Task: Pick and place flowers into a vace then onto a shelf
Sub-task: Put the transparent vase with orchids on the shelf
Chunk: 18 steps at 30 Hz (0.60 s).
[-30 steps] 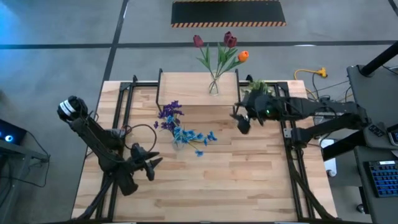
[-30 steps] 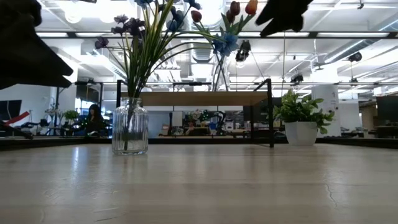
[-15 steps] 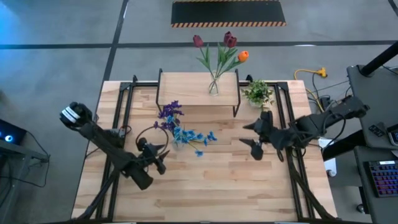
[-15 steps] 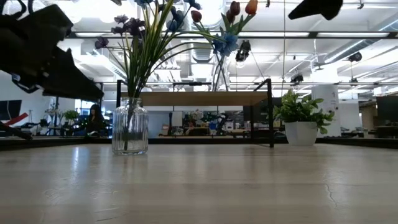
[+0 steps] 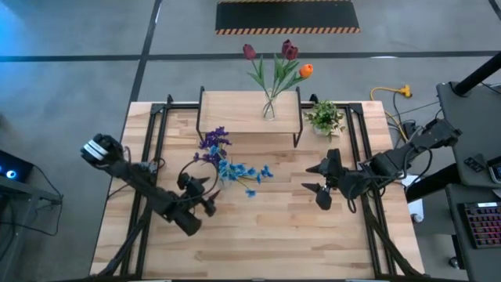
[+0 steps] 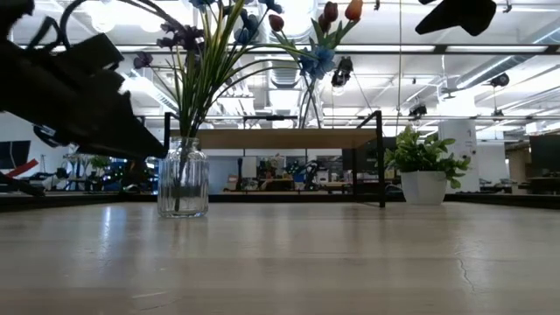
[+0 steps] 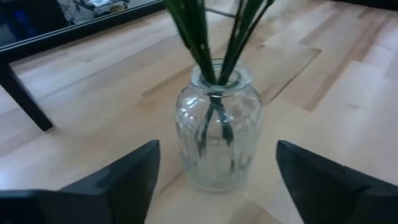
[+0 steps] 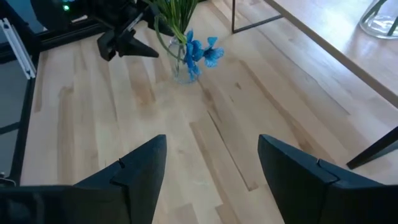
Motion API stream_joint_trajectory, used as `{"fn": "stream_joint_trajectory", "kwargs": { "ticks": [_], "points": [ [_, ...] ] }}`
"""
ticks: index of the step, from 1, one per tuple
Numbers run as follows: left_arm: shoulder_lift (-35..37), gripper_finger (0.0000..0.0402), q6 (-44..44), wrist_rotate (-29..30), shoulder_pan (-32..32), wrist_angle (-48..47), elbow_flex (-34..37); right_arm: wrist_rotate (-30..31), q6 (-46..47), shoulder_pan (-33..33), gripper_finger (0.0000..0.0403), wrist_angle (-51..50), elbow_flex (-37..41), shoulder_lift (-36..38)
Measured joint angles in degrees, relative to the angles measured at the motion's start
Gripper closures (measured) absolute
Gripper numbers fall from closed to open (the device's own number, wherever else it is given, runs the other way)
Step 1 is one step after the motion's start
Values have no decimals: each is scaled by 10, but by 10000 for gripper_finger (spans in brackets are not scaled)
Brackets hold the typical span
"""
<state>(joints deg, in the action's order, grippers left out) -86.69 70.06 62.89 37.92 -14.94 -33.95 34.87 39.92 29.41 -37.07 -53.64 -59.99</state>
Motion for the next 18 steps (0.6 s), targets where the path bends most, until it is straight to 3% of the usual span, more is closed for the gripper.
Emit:
{"fn": "stream_joint_trajectory", "kwargs": {
  "ticks": [9, 18],
  "points": [
    [-27, 30, -5, -1, -37, 34, 0, 2, 5, 0, 161, 1, 0, 0],
    [-59, 17, -117, -11, -77, 156, 1, 5, 10, 0, 161, 2, -1, 0]
  ]
}}
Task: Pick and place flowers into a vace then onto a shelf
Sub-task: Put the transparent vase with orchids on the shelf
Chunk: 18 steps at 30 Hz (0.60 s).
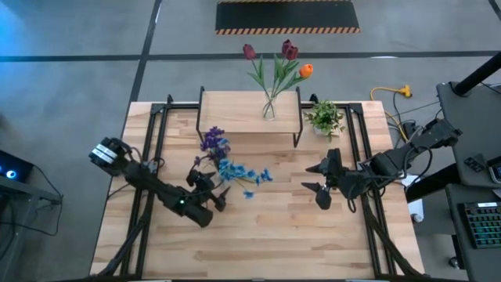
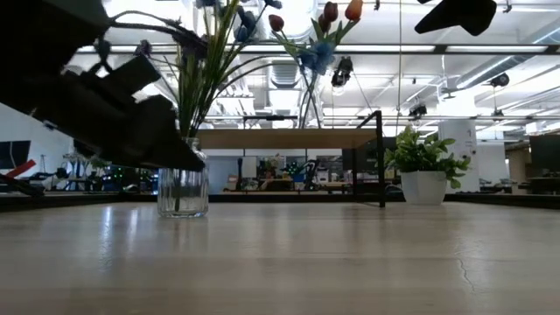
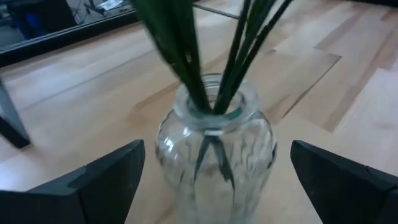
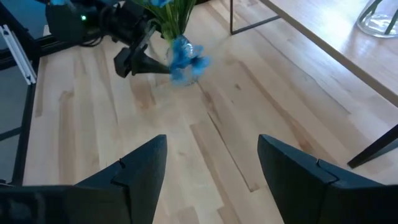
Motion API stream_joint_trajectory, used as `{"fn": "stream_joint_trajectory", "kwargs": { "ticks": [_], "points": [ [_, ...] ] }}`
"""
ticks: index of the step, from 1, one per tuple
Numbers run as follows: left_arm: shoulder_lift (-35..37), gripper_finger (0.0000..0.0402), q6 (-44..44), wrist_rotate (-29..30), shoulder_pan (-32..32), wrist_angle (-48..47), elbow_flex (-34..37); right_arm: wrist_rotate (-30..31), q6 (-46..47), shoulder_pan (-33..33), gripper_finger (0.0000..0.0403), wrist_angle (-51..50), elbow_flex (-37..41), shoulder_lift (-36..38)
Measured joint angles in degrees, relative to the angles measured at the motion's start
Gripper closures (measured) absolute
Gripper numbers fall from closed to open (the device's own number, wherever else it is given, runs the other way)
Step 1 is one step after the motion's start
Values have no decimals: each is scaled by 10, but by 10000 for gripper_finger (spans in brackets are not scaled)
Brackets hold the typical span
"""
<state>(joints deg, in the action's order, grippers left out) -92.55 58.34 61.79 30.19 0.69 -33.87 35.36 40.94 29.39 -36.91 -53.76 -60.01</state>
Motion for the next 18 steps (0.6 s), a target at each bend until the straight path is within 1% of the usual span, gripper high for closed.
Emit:
{"fn": "stream_joint_trajectory", "kwargs": {
  "ticks": [3, 11, 18],
  "points": [
    [-8, 17, -32, -3, -12, 29, 0, 5, 6, 0, 161, 2, 0, 0],
    [-11, 18, -33, -4, -28, 30, 1, 4, 9, 1, 161, 4, 0, 0],
    [-11, 45, -33, -4, -29, 29, 1, 4, 6, 1, 161, 4, 0, 0]
  ]
}}
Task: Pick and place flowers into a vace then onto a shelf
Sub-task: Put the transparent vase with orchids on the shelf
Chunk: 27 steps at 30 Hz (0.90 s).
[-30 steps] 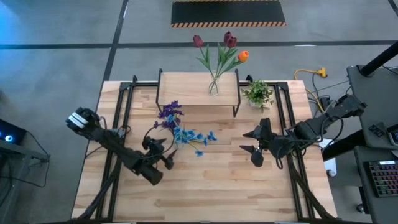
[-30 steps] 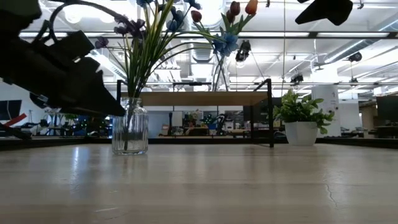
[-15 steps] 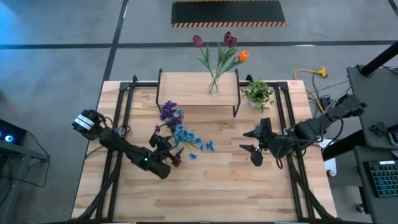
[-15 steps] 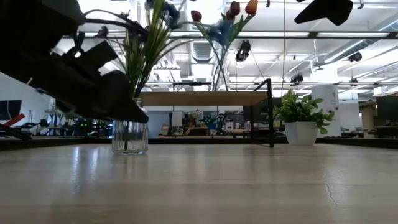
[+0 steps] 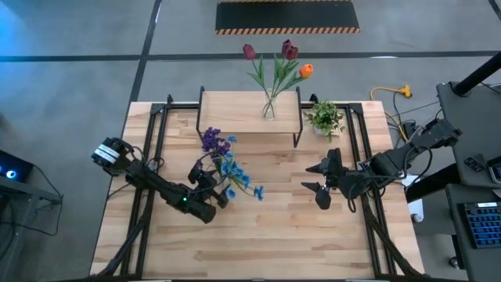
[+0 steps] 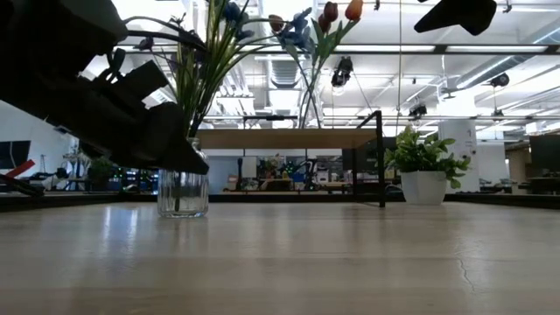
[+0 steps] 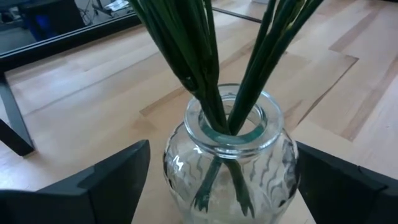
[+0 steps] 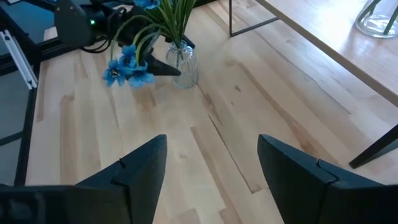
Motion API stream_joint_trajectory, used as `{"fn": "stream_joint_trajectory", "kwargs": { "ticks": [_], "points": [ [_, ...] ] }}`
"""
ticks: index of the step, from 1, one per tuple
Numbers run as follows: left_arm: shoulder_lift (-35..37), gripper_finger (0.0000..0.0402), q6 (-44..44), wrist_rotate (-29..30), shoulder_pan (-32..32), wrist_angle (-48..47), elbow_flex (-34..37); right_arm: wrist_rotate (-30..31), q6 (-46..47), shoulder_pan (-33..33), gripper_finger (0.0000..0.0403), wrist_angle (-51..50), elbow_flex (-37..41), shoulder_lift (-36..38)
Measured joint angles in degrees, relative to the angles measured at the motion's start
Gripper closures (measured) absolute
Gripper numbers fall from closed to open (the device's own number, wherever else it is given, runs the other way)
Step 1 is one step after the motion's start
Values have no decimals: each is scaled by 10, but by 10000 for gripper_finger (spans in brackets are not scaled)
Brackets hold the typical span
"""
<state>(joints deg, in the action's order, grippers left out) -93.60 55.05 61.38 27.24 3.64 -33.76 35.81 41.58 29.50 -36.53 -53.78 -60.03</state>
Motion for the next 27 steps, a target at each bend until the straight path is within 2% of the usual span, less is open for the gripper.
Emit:
{"fn": "stream_joint_trajectory", "kwargs": {
  "ticks": [16, 27],
  "points": [
    [0, 109, -5, -1, 0, 0, -4, 3, -13, 0, 161, 0, 0, 0],
    [13, 116, -5, -4, 0, 3, -4, 4, -13, 0, 161, -1, 0, 0]
  ]
}}
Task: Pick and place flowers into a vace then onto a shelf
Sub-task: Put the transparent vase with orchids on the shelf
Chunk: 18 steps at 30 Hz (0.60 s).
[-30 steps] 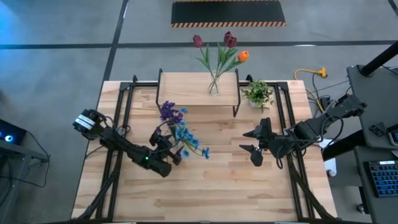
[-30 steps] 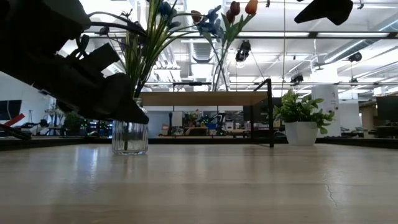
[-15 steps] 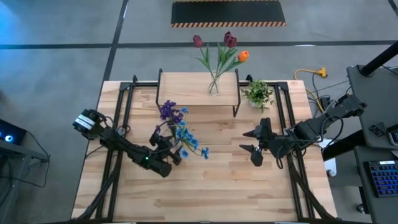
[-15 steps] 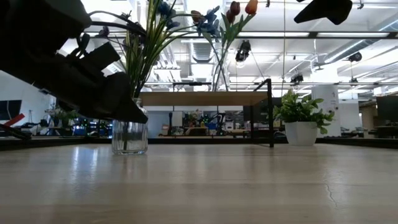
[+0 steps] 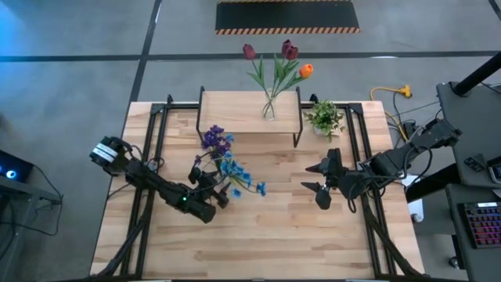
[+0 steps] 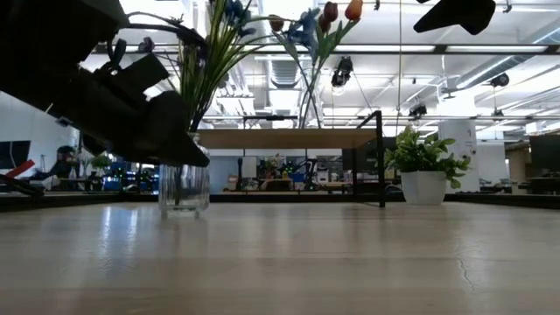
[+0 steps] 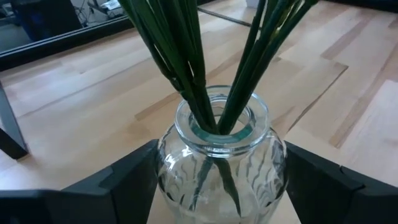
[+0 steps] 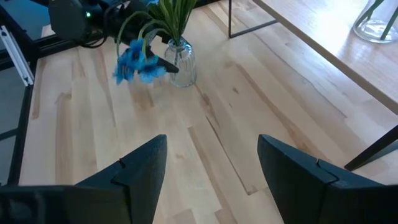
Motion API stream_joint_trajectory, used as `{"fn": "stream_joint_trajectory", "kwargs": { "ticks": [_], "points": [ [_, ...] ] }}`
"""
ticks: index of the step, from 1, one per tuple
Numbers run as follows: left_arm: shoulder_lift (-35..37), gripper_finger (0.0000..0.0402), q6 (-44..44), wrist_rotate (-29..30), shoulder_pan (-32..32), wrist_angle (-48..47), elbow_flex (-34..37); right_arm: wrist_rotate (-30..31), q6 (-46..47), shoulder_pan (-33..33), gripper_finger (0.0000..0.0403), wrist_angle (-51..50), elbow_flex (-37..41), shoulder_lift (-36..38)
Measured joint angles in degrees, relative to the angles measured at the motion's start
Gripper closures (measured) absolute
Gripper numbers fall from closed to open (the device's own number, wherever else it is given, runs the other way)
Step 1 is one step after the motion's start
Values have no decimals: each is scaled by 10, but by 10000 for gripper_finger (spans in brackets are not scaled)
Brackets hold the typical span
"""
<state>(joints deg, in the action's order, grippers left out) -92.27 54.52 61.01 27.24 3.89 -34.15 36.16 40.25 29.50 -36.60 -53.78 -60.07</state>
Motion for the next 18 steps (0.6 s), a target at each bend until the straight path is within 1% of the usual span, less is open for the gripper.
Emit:
{"fn": "stream_joint_trajectory", "kwargs": {
  "ticks": [5, 11, 15, 18],
  "points": [
    [22, 117, -1, 2, 0, -1, 0, 0, -2, 0, 161, 0, 0, 0],
    [63, 117, -47, 4, 0, 2, 0, 0, -4, 0, 161, 0, 0, 0],
    [101, 118, -91, 6, -1, 7, 0, 0, -4, 0, 161, 0, 1, 0],
    [130, 118, -150, 7, -3, 25, -1, 0, -5, 0, 161, 0, 1, 0]
  ]
}}
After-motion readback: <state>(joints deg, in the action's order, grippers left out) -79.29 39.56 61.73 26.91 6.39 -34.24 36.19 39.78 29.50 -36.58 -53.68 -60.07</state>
